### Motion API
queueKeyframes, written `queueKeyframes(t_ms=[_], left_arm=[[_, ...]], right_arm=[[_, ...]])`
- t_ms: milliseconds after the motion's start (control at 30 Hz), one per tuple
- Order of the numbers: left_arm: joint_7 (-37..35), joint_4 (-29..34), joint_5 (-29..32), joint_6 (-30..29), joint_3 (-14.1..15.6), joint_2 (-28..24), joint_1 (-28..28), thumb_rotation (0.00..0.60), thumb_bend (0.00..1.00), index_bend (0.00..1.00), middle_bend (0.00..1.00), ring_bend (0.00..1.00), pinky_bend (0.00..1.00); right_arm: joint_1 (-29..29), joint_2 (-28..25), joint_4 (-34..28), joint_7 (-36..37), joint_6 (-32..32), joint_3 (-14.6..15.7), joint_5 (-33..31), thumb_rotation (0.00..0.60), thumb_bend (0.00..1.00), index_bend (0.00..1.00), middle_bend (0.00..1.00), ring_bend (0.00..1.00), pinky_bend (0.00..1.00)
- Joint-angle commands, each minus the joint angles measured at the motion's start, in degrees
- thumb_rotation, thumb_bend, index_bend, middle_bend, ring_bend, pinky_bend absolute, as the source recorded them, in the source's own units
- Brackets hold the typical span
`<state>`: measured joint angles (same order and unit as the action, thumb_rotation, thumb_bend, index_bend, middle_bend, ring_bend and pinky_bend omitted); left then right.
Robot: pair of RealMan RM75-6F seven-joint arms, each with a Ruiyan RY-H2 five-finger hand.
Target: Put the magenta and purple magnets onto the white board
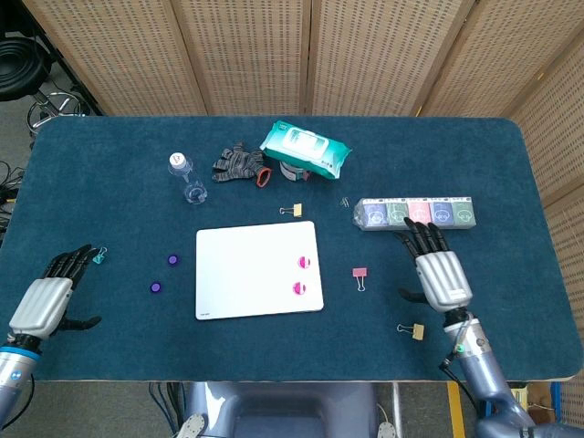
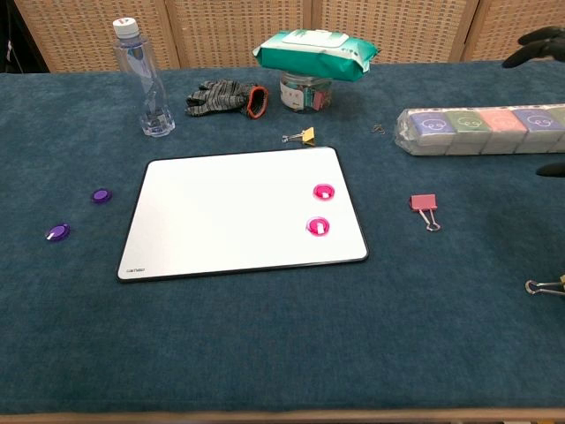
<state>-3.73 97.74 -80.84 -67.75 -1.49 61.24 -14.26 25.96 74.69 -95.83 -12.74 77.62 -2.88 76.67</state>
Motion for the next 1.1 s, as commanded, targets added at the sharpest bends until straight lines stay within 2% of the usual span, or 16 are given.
queueKeyframes(t_ms=[33,167,233,433,667,1100], left_arm=[[0.31,-0.89,1.28,2.83,-0.26,1.36,-1.6,0.6,0.13,0.02,0.0,0.0,0.0],[3.11,-0.52,3.13,5.61,-0.72,2.48,-3.48,0.6,0.18,0.16,0.0,0.0,0.0],[7.08,-0.58,5.43,6.57,-1.61,4.61,-4.77,0.6,0.2,0.19,0.0,0.0,0.0],[13.24,-1.53,10.61,7.48,-3.15,8.39,-6.71,0.6,0.24,0.3,0.0,0.0,0.0],[18.61,-3.46,16.78,8.89,-4.21,12.25,-8.9,0.6,0.26,0.33,0.0,0.0,0.0],[22.11,-6.95,21.38,10.78,-3.9,16.61,-11.12,0.6,0.28,0.37,0.0,0.0,0.0]], right_arm=[[-3.47,-3.49,-0.42,2.26,3.77,2.31,3.55,0.6,0.0,0.12,0.0,0.0,0.0],[-7.57,-6.07,0.97,5.01,7.81,4.1,5.44,0.6,0.0,0.12,0.0,0.0,0.0],[-11.09,-7.85,1.03,9.2,10.91,5.28,5.85,0.6,0.0,0.12,0.0,0.0,0.0],[-15.17,-10.04,-0.87,14.04,13.93,6.13,7.45,0.6,0.0,0.12,0.0,0.0,0.0],[-18.42,-11.48,-2.4,17.33,16.94,6.22,10.37,0.6,0.0,0.12,0.0,0.0,0.0],[-20.12,-12.31,-2.49,19.46,15.64,5.36,11.15,0.6,0.0,0.16,0.0,0.0,0.0]])
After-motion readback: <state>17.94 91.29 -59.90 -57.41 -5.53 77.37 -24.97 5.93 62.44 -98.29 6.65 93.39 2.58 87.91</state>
